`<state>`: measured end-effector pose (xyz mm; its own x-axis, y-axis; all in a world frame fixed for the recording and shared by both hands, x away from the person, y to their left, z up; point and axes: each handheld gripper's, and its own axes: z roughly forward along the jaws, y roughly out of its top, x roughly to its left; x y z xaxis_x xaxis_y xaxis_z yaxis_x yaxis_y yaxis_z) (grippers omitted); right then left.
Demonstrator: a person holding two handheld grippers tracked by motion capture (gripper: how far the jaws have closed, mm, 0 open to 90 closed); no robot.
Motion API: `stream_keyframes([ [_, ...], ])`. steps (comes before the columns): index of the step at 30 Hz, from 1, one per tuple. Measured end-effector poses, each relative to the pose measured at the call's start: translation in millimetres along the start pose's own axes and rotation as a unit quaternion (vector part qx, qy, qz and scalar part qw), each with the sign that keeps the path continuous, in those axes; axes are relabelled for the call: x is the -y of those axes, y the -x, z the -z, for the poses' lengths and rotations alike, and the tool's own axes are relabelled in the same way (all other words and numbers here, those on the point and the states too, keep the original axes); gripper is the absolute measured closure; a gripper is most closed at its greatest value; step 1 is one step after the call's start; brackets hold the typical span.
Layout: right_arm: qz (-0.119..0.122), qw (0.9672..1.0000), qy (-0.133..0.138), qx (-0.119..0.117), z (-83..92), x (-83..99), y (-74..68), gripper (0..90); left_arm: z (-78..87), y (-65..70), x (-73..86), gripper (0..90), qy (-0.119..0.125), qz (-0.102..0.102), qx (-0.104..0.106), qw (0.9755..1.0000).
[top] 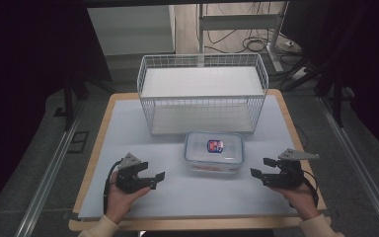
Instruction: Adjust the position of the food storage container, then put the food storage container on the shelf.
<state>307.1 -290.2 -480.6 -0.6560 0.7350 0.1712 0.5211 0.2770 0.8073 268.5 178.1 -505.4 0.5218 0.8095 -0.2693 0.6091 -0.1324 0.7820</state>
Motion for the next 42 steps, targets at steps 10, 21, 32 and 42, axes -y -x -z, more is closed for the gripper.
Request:
stream_keyframes([
  [10, -0.009, 0.9999, 0.005, -0.012, 2.3, -2.2, 2.9, 23.1, -13.9, 3.1, -26.0, 18.1, 0.003, 0.032, 0.036, 0.9989],
  [21, -0.026, 0.9995, -0.002, -0.016, 5.2, -6.6, 5.8, 20.7, -30.6, 4.8, -59.9, 17.7, 0.004, 0.04, 0.057, 0.9976],
  [32, -0.024, 0.9996, -0.007, -0.013, 2.2, -7.4, 5.8, 20.7, -74.4, -5.1, -85.7, 18.2, -0.022, 0.076, 0.093, 0.9925],
  [42, -0.032, 0.9995, -0.003, -0.005, 0.7, -9.7, 4.9, 20.7, -109.8, -8.5, -81.8, 18.3, -0.077, 0.096, 0.128, 0.9841],
])
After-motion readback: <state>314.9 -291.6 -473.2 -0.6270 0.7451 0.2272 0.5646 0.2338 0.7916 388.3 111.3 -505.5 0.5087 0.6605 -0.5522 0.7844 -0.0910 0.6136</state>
